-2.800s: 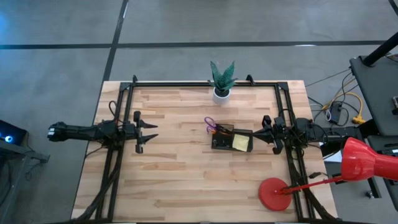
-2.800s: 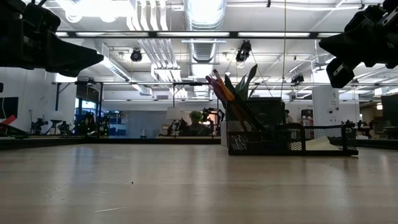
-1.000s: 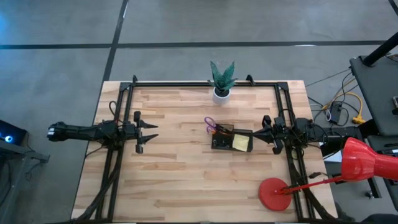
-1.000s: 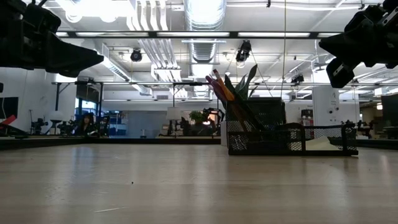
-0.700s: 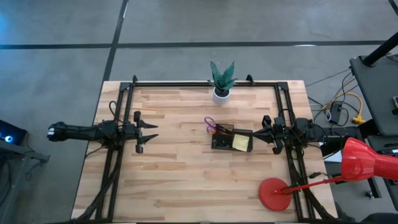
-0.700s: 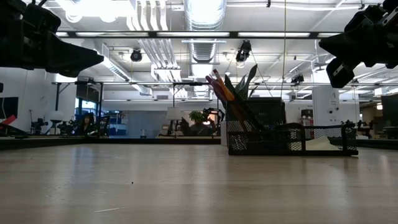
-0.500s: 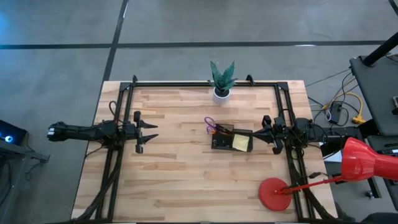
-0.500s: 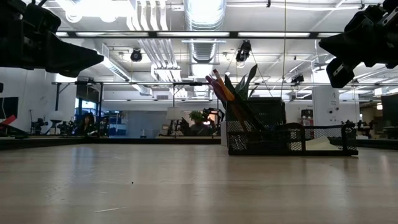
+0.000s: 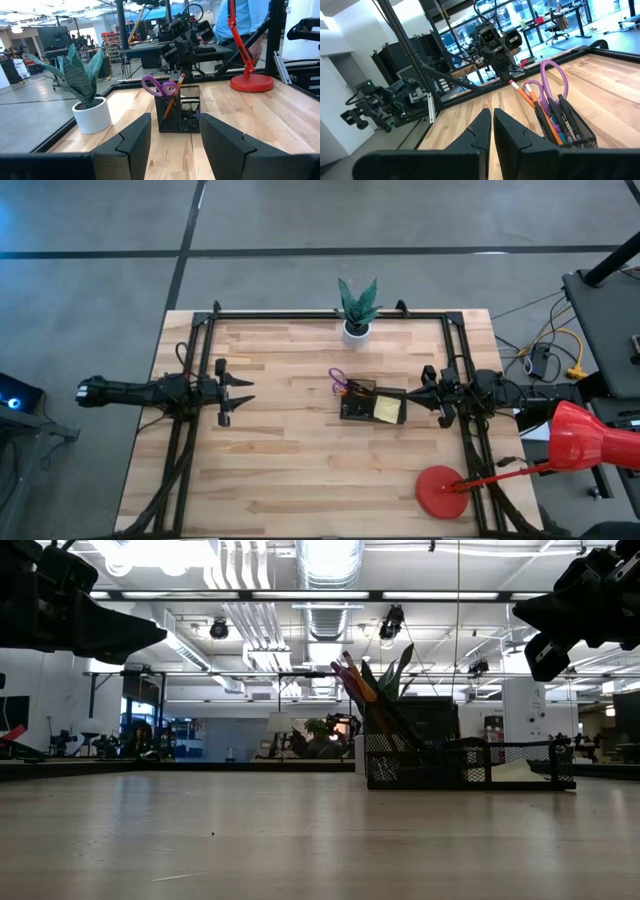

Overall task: Pick and place office supplies into organizer
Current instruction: Return to Home Position

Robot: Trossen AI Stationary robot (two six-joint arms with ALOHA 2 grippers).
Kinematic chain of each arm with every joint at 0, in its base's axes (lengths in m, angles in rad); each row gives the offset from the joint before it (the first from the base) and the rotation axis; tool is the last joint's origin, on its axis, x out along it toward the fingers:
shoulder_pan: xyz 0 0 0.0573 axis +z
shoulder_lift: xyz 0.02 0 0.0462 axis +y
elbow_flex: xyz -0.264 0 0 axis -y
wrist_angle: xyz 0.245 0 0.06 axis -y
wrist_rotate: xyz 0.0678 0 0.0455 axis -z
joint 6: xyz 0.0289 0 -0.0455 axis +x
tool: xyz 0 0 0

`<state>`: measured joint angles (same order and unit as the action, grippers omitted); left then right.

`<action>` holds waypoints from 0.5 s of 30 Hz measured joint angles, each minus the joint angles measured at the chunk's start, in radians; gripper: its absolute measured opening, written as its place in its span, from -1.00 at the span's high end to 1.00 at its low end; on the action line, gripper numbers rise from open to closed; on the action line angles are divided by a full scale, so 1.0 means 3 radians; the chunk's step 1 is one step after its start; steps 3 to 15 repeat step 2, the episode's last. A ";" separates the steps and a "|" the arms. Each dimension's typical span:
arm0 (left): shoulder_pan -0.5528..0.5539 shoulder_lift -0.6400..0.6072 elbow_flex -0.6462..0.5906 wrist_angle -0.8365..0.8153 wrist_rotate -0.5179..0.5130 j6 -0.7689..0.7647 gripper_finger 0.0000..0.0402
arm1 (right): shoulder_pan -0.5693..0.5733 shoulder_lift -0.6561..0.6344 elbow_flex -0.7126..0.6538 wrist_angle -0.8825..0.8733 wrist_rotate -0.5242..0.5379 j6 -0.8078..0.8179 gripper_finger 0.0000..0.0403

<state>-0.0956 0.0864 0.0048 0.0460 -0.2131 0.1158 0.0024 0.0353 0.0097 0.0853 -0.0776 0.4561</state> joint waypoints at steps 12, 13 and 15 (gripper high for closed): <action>-0.0001 0.0000 0.0000 0.0000 0.0000 0.0000 0.23 | -0.0001 0.0000 0.0000 0.0000 0.0001 0.0000 0.94; -0.0001 0.0000 0.0000 0.0000 0.0000 0.0000 0.23 | -0.0001 0.0000 0.0000 0.0000 0.0001 0.0000 0.94; -0.0001 0.0000 0.0000 0.0000 0.0000 0.0000 0.23 | -0.0001 0.0000 0.0000 0.0000 0.0001 0.0000 0.94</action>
